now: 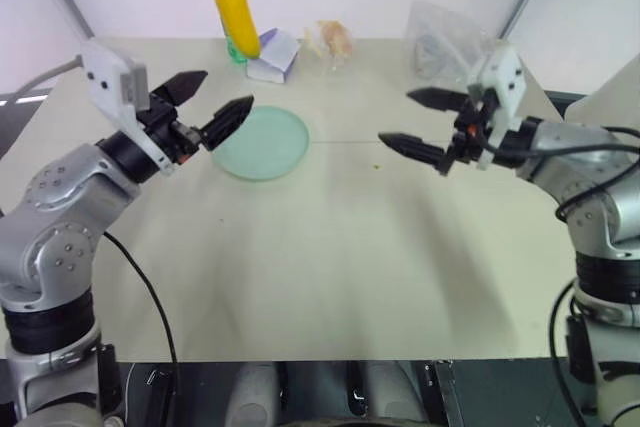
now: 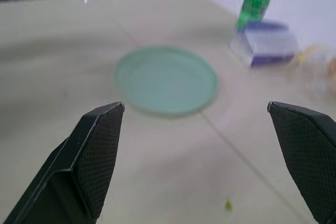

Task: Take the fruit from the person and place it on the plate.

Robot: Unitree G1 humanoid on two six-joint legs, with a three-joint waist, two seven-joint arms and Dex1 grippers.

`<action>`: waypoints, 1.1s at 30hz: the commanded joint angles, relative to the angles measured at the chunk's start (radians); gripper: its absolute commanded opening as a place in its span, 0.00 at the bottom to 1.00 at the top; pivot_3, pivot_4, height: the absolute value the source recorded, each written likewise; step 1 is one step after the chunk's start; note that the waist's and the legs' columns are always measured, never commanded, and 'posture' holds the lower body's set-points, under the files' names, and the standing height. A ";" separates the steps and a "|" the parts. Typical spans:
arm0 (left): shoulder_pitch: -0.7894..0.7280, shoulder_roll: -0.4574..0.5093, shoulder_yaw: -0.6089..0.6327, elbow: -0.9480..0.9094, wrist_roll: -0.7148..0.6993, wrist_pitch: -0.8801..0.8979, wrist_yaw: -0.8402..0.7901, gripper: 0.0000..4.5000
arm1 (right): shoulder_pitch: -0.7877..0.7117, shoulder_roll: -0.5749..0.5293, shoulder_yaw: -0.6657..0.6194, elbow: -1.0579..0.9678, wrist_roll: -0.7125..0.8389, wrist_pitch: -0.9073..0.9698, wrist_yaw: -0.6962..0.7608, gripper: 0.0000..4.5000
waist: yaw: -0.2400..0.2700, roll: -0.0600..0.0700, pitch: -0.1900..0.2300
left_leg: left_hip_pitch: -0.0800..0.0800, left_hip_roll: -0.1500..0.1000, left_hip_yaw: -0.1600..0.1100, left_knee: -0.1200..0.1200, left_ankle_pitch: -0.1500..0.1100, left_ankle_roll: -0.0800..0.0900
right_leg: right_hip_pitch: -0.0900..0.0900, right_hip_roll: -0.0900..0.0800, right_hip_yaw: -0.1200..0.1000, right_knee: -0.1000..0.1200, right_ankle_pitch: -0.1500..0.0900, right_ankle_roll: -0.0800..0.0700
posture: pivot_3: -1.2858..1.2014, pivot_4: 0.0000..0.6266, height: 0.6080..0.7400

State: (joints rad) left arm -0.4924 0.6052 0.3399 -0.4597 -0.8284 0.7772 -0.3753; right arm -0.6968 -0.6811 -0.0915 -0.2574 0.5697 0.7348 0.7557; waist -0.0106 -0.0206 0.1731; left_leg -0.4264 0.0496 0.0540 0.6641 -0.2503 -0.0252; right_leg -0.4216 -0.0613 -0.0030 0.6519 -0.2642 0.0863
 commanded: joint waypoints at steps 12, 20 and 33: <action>-0.249 -0.132 0.004 0.204 0.004 -0.080 0.121 1.00 | -0.051 0.052 -0.003 0.002 -0.005 -0.020 -0.045 1.00 | 0.003 0.000 0.000 | 0.000 0.000 0.000 0.001 0.000 0.000 | 0.000 0.000 0.000 0.000 0.000 0.000 | 0.52 0.24 0.93; -0.343 -0.168 -0.022 0.384 0.071 -0.151 0.085 1.00 | -0.031 0.044 -0.008 -0.017 -0.008 -0.017 -0.050 1.00 | 0.000 0.000 0.000 | 0.000 0.000 0.000 0.001 0.000 0.000 | 0.000 0.000 0.000 0.000 0.000 0.000 | 0.52 0.24 0.93; -0.443 -0.218 -0.056 0.543 0.150 -0.245 0.008 0.94 | 0.000 0.027 -0.018 -0.050 -0.006 -0.008 -0.066 1.00 | 0.001 0.000 0.000 | 0.000 0.000 0.001 0.000 0.000 0.000 | 0.000 0.000 0.000 0.000 0.000 0.000 | 0.52 0.24 0.93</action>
State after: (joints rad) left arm -0.9083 0.3861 0.2855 0.0978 -0.6834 0.5576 -0.3552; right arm -0.6884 -0.6403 -0.0828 -0.2659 0.5603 0.7346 0.6943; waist -0.0100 -0.0207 0.1730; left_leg -0.4267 0.0493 0.0546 0.6645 -0.2503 -0.0252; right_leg -0.4214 -0.0613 -0.0033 0.6516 -0.2641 0.0864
